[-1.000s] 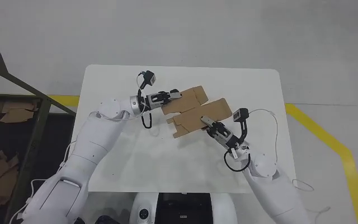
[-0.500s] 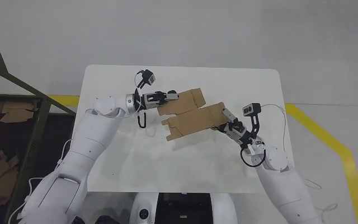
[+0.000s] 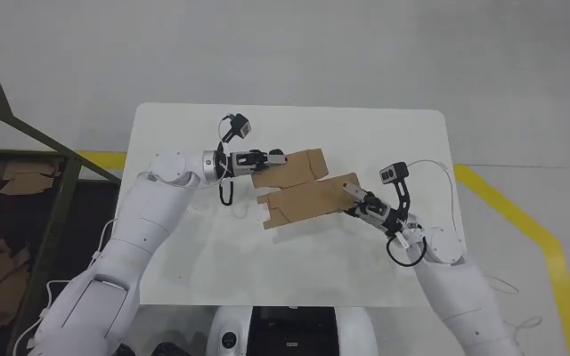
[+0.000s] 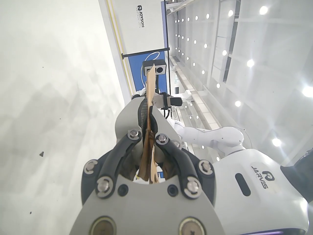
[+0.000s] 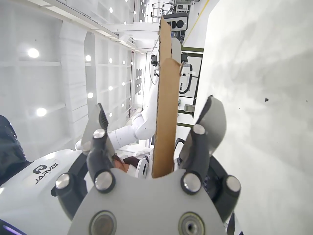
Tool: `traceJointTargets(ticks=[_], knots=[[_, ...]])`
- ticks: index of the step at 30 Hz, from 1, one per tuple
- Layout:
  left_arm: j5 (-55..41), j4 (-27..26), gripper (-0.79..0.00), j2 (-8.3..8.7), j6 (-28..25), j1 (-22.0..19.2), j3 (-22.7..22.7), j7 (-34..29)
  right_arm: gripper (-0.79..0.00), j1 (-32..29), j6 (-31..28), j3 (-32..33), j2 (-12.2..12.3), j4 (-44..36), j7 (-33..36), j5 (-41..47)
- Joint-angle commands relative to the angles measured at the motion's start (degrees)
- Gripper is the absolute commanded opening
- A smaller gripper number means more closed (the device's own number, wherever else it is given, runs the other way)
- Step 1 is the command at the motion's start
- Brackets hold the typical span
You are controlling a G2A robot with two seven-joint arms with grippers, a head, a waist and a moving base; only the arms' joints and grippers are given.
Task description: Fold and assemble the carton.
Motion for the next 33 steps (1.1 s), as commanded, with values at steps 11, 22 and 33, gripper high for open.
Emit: traceJointTargets(ticks=[11,22,33], knots=[[-0.01,0.06,-0.785,-0.10,-0.05,0.28,0.11,0.43,-0.785,-0.01,0.25,-0.40,0.05,0.26,0.59,-0.55],[-5.86,-0.22,0.000,-0.21,1.61,0.92,-1.39,0.37,-0.785,-1.07,-0.60,0.48,0.10,0.07,-1.13,1.07],[-11.92,0.58,0.000,-0.32,5.41,2.56,-2.81,-0.30,-0.785,-4.27,-2.60,2.78,0.35,-0.73,-4.54,1.65]])
